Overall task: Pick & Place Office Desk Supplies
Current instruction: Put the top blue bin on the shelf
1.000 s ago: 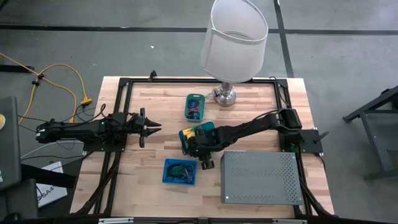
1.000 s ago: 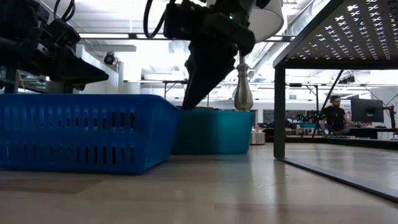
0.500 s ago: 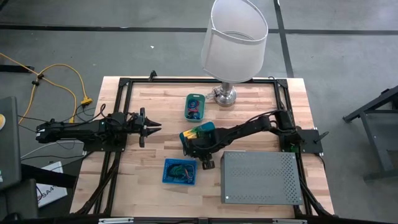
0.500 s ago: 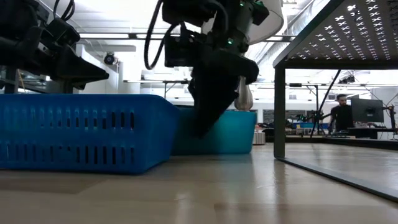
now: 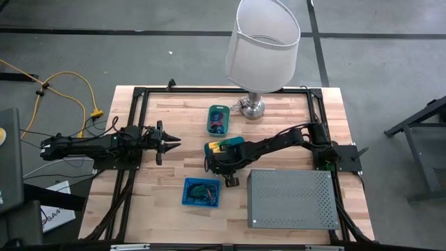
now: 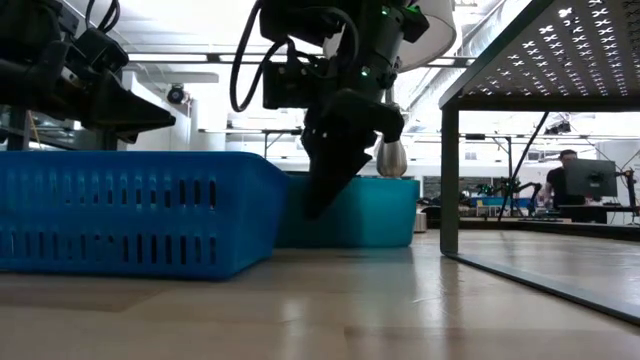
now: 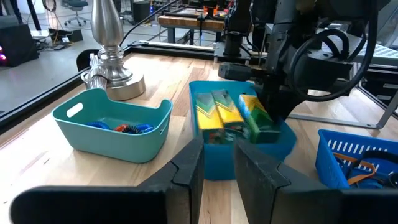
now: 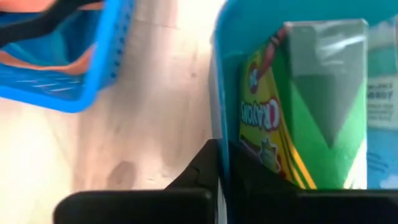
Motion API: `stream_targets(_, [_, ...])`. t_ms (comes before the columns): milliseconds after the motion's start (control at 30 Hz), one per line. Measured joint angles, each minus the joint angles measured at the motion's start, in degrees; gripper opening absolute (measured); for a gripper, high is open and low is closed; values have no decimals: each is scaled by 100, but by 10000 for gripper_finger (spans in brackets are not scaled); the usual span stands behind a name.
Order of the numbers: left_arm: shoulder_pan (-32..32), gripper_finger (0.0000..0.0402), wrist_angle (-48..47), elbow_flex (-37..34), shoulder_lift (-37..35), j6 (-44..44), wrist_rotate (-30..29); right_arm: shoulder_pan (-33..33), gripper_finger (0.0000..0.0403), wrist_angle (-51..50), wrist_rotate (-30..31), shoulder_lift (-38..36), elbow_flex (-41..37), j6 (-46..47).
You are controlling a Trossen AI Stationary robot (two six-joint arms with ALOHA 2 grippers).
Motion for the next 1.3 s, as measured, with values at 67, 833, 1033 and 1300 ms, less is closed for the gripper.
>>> stream_targets(67, [-2,79,0,0,0,0,0,-1,3,-9,74,-1,0,-35])
stream_targets(833, [0,79,-2,0,0,-1,0,-59,3,-2376,481,-50,2326,-96])
stream_targets(1033, [0,79,-2,0,0,0,0,-55,3,-3423,702,-52,3310,763])
stream_targets(1300, [0,79,-2,0,0,-2,0,73,3,-4886,1072,-142,4385,2642])
